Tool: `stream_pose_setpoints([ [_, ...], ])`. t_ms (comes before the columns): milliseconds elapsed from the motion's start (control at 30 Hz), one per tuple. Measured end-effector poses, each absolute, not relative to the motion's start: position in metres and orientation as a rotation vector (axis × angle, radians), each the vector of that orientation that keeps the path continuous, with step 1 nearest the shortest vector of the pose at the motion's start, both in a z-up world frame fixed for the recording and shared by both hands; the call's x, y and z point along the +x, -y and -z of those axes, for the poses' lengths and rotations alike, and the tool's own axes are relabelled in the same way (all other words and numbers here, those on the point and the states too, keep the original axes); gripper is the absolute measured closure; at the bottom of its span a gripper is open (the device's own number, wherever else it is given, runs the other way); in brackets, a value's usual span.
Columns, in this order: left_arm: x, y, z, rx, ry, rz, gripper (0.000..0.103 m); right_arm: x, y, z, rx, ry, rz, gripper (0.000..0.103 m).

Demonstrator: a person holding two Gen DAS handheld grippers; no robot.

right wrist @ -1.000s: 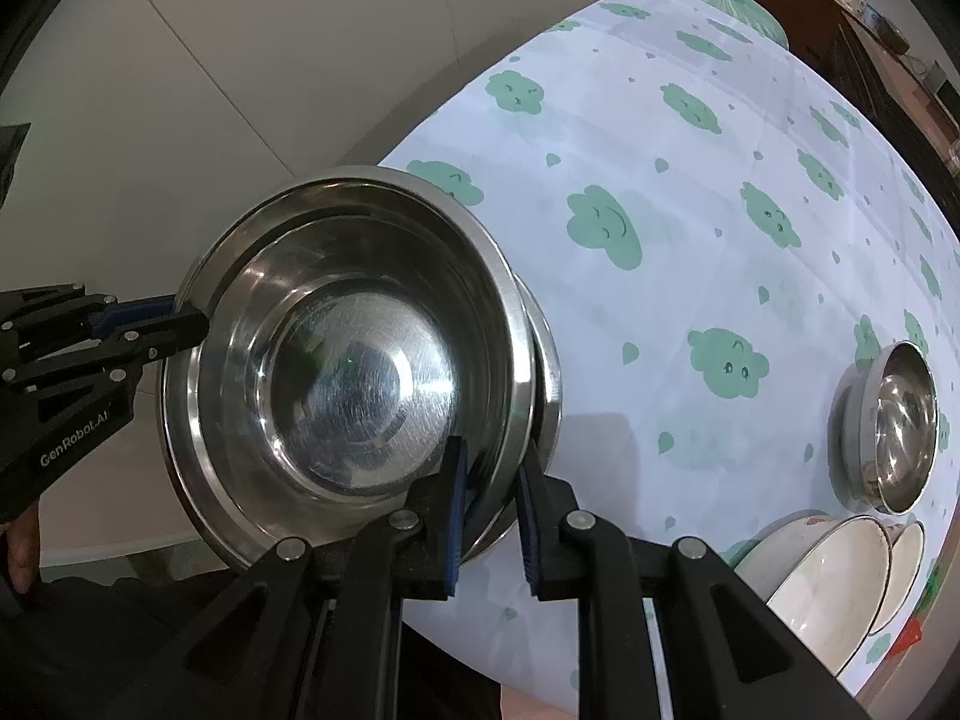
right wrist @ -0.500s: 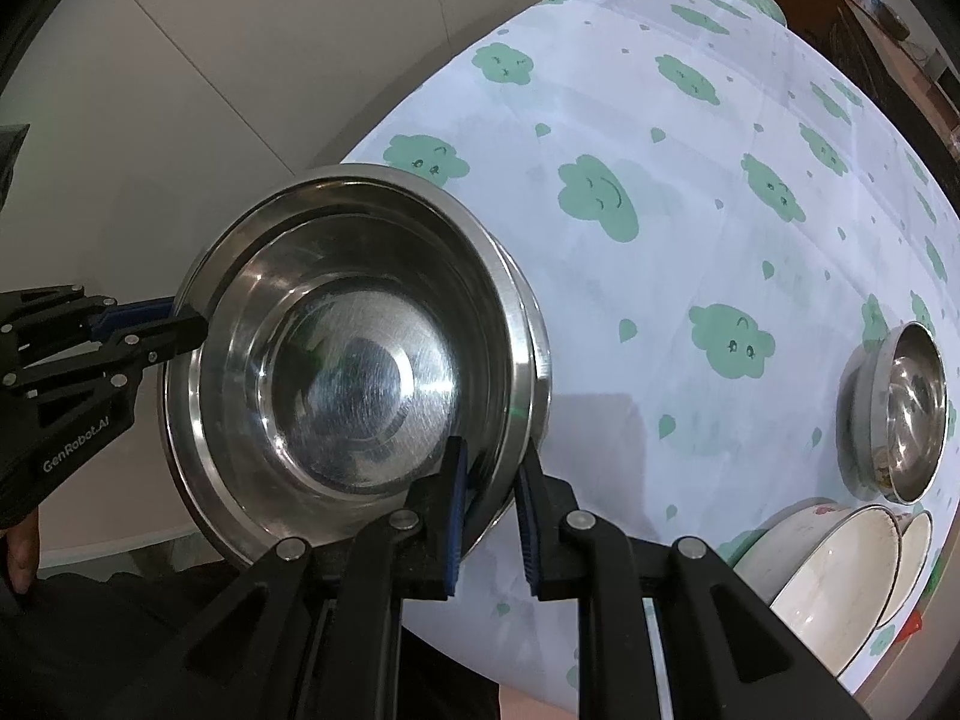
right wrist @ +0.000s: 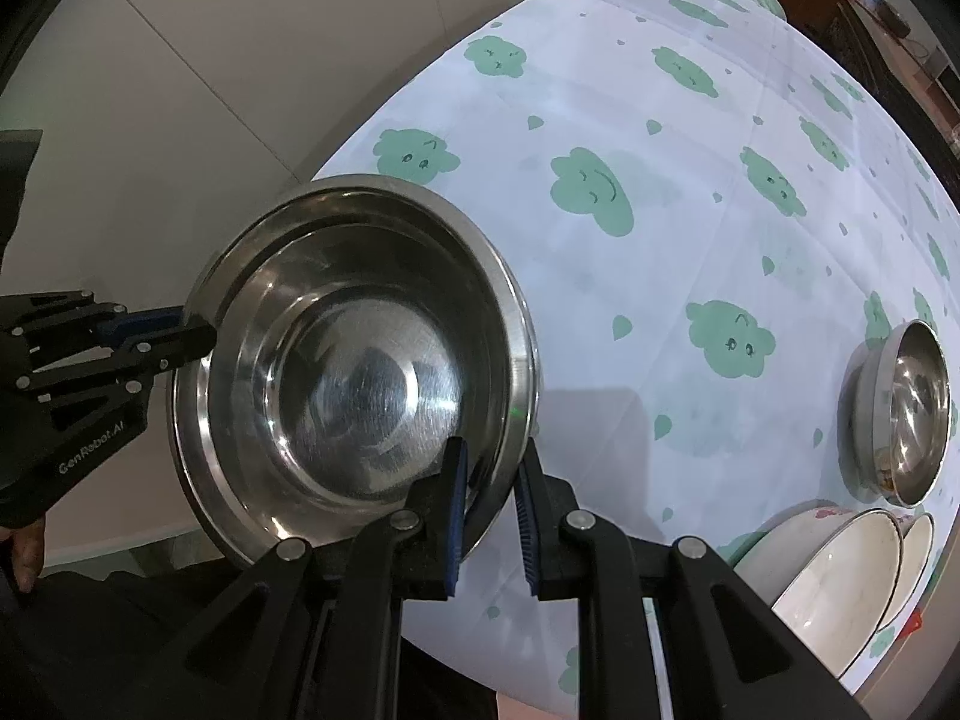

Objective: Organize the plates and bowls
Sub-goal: 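Carry both held steel bowls along the tablecloth, then lower the steel bowl onto the cloth and open the right tool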

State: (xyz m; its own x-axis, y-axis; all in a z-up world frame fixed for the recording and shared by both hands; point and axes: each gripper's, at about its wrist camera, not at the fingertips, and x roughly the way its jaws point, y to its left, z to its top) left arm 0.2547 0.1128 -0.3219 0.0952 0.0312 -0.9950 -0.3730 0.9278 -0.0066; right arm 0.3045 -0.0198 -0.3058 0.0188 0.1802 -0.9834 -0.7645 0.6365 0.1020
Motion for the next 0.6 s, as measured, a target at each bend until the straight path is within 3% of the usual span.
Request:
stream_pose_setpoints([
  [600, 0.2523, -0.1123, 0.3182, -0.304, -1.454, -0.292, 0.092, 0.3033, 0.0135, 0.3063, -0.616, -1.349, -0.798, 0.084],
])
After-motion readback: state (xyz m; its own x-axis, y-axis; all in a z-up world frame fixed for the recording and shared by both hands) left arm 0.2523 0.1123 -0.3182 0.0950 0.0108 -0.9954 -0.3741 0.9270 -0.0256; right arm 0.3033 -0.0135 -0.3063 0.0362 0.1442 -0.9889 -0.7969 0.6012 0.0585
